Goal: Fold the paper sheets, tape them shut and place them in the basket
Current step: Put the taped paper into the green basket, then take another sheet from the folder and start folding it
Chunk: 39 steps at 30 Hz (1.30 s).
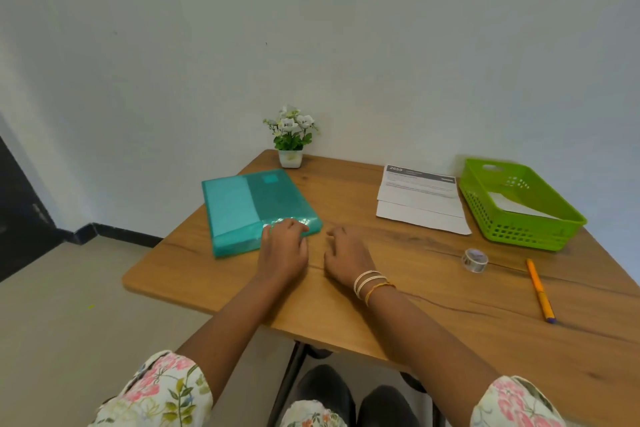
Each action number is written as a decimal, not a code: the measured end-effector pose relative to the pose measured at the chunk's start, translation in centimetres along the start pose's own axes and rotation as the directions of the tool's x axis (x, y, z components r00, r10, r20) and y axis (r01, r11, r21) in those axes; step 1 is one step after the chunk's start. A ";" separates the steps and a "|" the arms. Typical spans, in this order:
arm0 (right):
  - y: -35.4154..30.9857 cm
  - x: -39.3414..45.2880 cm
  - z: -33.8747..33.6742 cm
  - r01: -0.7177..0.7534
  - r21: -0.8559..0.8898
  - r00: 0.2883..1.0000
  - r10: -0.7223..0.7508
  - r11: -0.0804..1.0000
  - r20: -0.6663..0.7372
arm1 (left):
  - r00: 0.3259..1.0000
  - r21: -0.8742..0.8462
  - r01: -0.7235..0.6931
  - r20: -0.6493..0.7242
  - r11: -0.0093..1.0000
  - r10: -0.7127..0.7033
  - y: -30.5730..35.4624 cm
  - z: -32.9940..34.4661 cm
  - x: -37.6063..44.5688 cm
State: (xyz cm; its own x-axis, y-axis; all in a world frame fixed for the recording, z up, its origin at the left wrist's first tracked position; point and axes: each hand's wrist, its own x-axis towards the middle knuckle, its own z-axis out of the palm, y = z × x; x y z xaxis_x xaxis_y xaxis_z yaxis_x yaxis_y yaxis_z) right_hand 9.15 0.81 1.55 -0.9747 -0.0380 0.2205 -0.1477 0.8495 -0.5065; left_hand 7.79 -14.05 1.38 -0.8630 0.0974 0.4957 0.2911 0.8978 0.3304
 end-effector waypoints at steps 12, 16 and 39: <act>7.6 6.4 -4.1 -0.226 -0.180 0.947 0.173 0.957 -0.272 | 0.946 -0.057 -0.065 0.316 0.996 0.080 4.4 4.3 0.4; 10.2 9.1 -5.1 -0.314 -0.065 0.927 0.291 0.947 -0.236 | 0.952 -0.042 -0.094 0.288 0.995 0.102 4.3 4.9 0.4; 14.1 17.0 -6.6 -0.054 -0.611 0.998 0.070 0.790 0.002 | 0.979 -0.095 -0.119 0.156 0.988 0.133 5.1 8.3 3.4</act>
State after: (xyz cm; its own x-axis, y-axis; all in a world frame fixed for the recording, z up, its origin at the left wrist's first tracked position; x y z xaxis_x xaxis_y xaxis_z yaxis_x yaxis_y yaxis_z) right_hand -8.43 15.65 3.65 -0.9829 0.0205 0.1830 0.0389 0.9945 0.0973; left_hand 2.92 -5.53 -1.93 -0.8705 0.2817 0.4036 0.4296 0.8349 0.3440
